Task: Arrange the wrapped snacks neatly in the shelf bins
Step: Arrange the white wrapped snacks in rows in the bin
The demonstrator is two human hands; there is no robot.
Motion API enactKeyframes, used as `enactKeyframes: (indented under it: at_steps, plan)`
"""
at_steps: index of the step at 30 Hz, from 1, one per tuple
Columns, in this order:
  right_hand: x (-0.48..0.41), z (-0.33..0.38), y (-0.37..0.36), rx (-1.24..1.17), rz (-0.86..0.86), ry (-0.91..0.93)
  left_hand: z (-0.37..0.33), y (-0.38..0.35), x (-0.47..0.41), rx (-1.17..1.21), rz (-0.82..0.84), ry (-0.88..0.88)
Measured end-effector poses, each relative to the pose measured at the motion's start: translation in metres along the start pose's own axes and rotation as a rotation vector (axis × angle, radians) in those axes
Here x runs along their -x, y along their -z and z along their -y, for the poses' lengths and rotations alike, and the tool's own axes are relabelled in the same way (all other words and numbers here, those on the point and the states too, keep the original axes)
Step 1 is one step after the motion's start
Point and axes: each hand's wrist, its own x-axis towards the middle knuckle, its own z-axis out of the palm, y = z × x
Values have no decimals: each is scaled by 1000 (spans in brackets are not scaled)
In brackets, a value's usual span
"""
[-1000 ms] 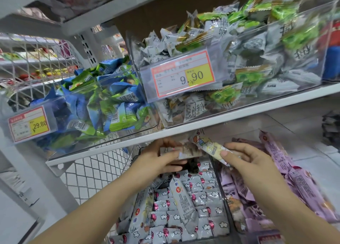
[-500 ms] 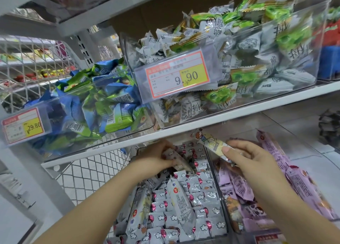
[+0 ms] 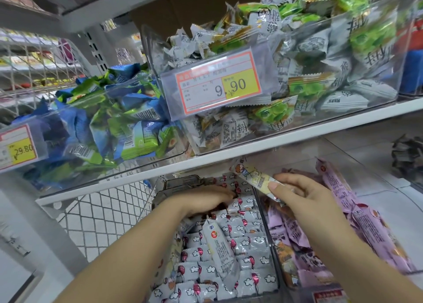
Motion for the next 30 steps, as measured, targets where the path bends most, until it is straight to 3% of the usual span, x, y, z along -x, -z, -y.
enactKeyframes:
  at_steps: [3, 7, 13, 16, 18, 21, 24, 30]
  plan:
    - [0, -2, -1, 6, 6, 2, -1, 6, 10, 135, -121, -40]
    - [1, -5, -5, 31, 23, 14, -5, 6, 36, 774, -115, -255]
    - [8, -9, -15, 146, 78, 87, -10, -1, 52, 874, -370, -279]
    - [7, -10, -12, 179, 68, 75, 7, 9, 48, 795, -677, -153]
    - [6, -10, -11, 169, 81, 54, 19, 13, 42, 584, -805, -24]
    - [6, -9, -12, 187, 92, 45, 25, 11, 35, 294, -794, 27]
    - [5, -9, -12, 186, 90, 43, 28, 15, 37, 305, -755, 15]
    - [6, -8, -13, 207, 70, 41, 23, 6, 30, 145, -512, -8]
